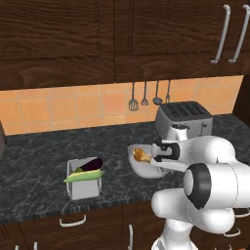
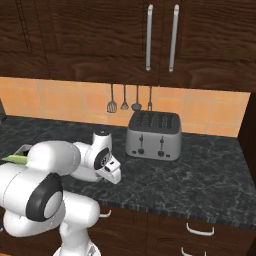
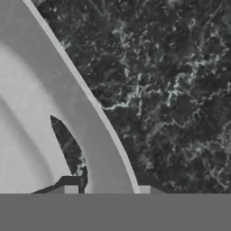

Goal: Take the meat container that has the chicken drumstick and place it on the second highest rack of the freezer. Then take the vegetable container that has the eggplant and corn and place it on the highest rack of the freezer.

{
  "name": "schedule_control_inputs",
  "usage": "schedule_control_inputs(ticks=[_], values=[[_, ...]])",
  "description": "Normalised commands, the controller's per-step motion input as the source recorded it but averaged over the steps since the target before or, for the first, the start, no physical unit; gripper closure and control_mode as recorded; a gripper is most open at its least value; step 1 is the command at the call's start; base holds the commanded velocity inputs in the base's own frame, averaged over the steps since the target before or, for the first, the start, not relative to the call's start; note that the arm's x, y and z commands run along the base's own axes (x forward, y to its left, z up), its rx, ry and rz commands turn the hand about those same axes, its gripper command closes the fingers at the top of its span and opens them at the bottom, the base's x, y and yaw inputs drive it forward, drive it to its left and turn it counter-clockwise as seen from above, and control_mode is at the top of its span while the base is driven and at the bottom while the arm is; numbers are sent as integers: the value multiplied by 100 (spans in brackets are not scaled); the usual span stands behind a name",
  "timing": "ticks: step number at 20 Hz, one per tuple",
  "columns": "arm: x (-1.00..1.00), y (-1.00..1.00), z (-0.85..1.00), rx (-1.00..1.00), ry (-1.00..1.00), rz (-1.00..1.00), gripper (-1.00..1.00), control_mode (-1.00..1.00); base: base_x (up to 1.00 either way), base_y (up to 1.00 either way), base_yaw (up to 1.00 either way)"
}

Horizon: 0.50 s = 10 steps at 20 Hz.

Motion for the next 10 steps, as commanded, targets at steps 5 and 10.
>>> schedule_control_inputs(ticks=[5, 10], values=[[-7, 0, 5, 6, -12, 0, 100, -100, 0, 0, 0], [-58, 12, 16, 0, -26, -5, 100, -100, 0, 0, 0]])
